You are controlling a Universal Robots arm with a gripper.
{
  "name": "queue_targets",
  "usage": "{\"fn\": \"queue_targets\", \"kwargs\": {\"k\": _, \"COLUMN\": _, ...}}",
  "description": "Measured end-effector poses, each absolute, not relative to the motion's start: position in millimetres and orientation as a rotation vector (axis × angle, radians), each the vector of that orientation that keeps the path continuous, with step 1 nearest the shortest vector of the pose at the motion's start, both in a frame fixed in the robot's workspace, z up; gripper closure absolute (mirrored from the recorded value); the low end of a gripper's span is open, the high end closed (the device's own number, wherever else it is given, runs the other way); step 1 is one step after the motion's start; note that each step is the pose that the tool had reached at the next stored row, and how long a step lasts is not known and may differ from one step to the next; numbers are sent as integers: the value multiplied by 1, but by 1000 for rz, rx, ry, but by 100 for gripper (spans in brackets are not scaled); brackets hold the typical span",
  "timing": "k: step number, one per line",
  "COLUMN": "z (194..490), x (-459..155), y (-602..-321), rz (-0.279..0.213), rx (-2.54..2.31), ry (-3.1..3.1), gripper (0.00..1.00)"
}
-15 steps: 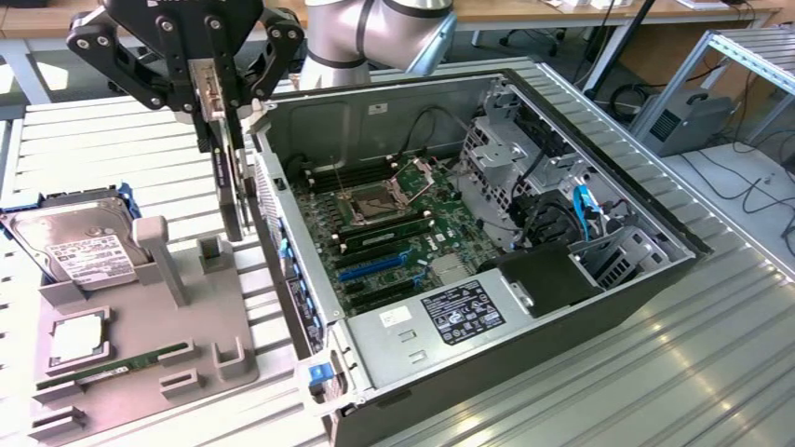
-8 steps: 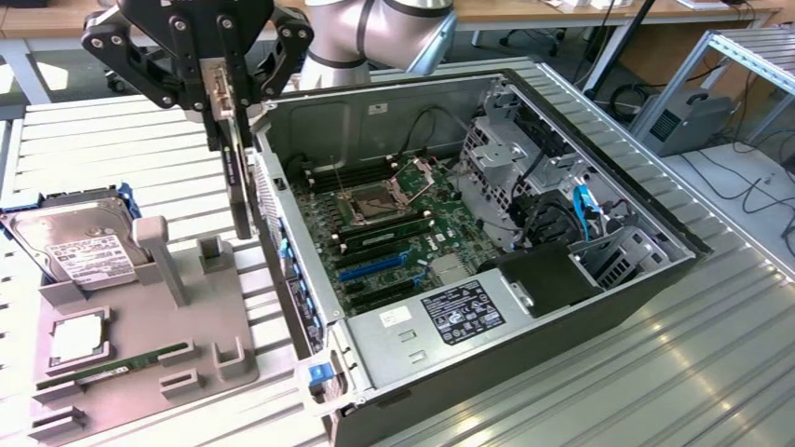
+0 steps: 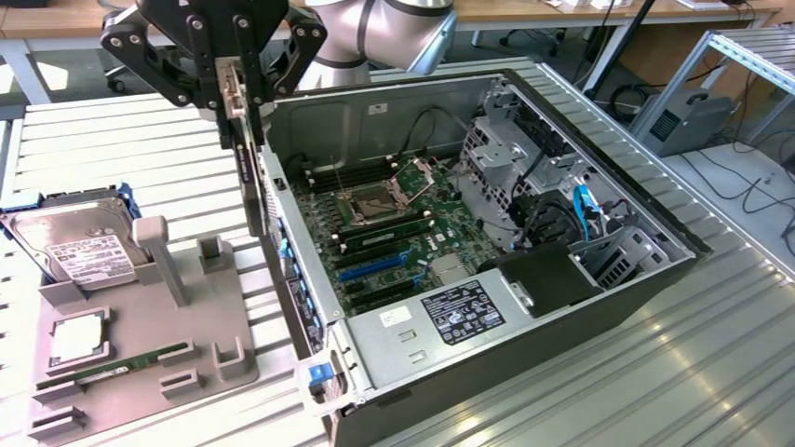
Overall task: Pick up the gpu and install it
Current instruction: 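Pick up the gpu and move the gpu toward the slot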
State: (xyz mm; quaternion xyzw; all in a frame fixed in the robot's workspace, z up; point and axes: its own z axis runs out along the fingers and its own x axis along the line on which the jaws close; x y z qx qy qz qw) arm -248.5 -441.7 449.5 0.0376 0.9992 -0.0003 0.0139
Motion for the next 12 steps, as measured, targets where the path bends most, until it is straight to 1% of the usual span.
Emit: {"fn": "queue_targets", "kwargs": {"k": 12, "z": 450, "x": -238, "y": -442, "rz": -1, "rx": 117, "ry": 3112, "gripper": 73}}
